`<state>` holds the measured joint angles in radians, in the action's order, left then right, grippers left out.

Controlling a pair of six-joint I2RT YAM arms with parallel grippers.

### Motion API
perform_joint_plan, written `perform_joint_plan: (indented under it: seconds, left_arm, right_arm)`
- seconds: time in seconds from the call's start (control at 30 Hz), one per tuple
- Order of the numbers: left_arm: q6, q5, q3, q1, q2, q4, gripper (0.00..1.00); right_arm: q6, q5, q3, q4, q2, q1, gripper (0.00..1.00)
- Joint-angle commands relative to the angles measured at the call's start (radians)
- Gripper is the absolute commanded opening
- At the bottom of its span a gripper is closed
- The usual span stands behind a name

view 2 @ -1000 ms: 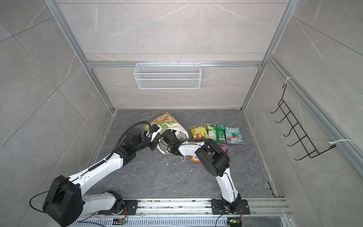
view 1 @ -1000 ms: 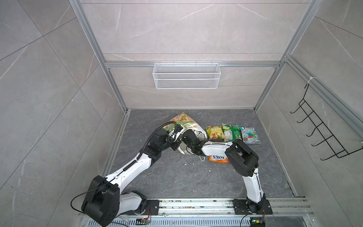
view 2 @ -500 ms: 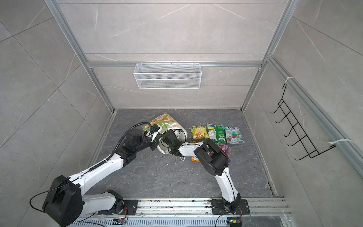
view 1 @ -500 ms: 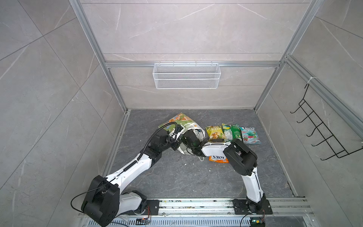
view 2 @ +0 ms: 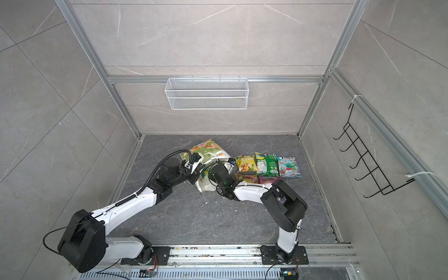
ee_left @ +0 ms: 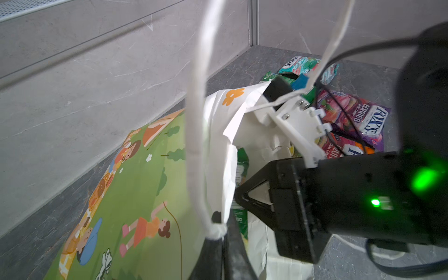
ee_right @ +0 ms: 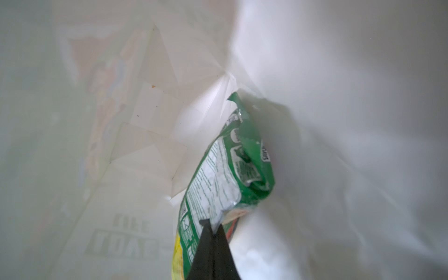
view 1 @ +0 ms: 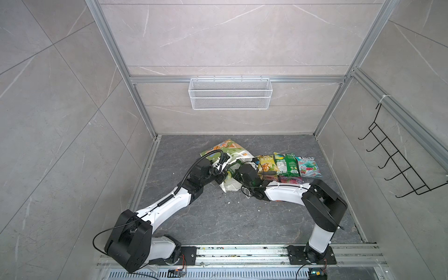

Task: Take the snacks out of the paper bag
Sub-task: 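Grasp the green spring tea pack inside the bag with the right gripper, then lift the green pack out with the right gripper while the left tilts the bag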

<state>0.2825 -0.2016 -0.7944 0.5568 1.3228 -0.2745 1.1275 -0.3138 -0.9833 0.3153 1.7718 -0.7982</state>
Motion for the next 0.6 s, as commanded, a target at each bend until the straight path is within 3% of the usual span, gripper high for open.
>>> perform_joint_plan:
  seconds: [0.0,0.23,0.57]
  left_arm:
    - [-0.026,0.055,-0.055,-0.001,0.010,-0.023,0.00]
    - [-0.035,0.085,-0.099,-0.002,0.034,0.008,0.00]
    - [-0.037,0.113,-0.099,-0.002,0.028,0.020,0.00]
  right_arm:
    - [-0.051,0.021,0.015,-0.023,-0.089,0.001,0.00]
    - [-0.143,0.096,-0.005,-0.101,-0.140,0.010,0.00]
    - [-0.071,0.149,0.030,-0.153,-0.113,0.044,0.00]
